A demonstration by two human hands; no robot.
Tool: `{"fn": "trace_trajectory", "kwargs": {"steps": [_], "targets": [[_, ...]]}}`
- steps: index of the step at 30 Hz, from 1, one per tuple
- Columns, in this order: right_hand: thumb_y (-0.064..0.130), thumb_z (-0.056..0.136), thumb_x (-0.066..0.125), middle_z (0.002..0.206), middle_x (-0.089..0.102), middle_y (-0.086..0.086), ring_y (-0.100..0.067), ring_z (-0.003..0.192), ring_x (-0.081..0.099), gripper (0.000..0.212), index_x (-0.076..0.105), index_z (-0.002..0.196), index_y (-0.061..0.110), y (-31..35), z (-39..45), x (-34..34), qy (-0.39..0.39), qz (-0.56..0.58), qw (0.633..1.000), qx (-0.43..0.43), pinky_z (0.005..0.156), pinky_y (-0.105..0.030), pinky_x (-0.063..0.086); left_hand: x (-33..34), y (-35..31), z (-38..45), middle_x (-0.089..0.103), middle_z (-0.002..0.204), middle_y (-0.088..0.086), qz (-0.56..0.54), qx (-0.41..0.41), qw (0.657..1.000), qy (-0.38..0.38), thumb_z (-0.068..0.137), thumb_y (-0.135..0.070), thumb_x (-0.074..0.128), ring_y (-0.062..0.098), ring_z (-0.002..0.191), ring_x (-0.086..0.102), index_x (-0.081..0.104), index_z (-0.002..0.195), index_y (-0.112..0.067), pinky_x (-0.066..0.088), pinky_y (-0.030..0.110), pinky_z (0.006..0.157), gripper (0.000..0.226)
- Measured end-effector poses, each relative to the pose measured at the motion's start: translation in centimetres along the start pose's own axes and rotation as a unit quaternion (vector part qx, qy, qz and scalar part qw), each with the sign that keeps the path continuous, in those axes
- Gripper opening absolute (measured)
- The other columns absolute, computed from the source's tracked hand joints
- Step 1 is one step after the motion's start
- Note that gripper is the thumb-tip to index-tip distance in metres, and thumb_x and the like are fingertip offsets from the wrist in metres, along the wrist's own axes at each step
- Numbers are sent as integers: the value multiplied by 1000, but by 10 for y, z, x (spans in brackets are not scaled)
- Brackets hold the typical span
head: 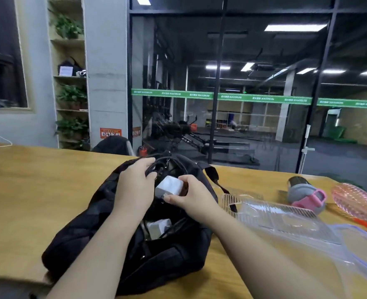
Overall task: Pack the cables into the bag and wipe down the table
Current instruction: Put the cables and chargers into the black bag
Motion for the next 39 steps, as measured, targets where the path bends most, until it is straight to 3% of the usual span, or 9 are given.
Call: {"fn": "trace_trajectory", "kwargs": {"steps": [8,11,13,16,21,25,30,35,39], "targets": [[41,81,70,135,47,3,-13,116,49,77,26,141,19,-23,2,8,-71,61,994,54,83,-19,36,43,16,-18,55,123,2,118,24,989,88,95,-32,37,19,116,47,52,114,-10,33,20,83,33],[41,83,67,135,49,4,-11,116,50,83,15,145,23,-28,-6,5,-109,68,991,46,81,-16,36,52,26,-27,15,152,-10,153,73,979,112,89,-53,24,10,141,8,18,145,-28,17,27,109,62],[40,84,66,131,51,3,-13,112,52,81,16,145,22,-31,-9,1,-102,43,992,51,79,-17,38,54,25,-30,3,154,-18,191,115,967,123,87,-59,16,3,139,-4,6,143,-47,18,35,110,59],[41,82,67,115,54,0,-15,93,52,57,37,128,23,-30,-13,-6,-50,-52,995,63,64,-20,37,53,22,-30,28,146,-23,211,127,960,133,89,-54,22,6,138,8,27,136,-54,29,39,105,47],[20,80,61,121,41,-5,-24,111,36,59,31,132,16,-17,-27,-8,2,-188,982,9,85,-26,31,54,28,-29,45,133,-20,229,94,957,149,87,-57,25,10,131,25,45,125,-53,36,38,102,43],[11,81,58,113,40,-8,-26,97,49,45,33,119,16,-12,-35,-11,17,-187,981,43,75,-27,42,56,31,-30,35,144,-10,245,69,957,139,82,-65,21,14,137,7,48,120,-55,21,41,111,48],[7,82,52,90,52,-4,-22,78,48,21,38,97,14,-12,-34,-19,-4,-187,982,38,49,-23,29,56,30,-35,3,148,-13,243,101,959,104,85,-60,27,4,133,-25,51,118,-49,6,44,112,42],[13,86,52,87,60,0,-17,82,55,29,49,114,16,-12,-28,-23,-72,-93,992,42,55,-23,38,49,20,-37,19,135,-3,181,138,972,51,89,-36,50,21,134,14,41,133,-32,25,43,109,45],[13,87,53,76,52,11,-1,69,52,37,48,123,22,-7,-29,-26,-131,7,991,-9,52,-13,38,41,16,-38,27,120,5,147,148,977,-51,79,-17,66,28,106,47,53,119,-15,40,35,88,42]]}}
Point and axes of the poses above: each hand's wrist, its own z-axis towards the middle knuckle, its own x-axis out of the palm, y = z × x, the point moved 3 cm from there along z, towards the middle knuckle
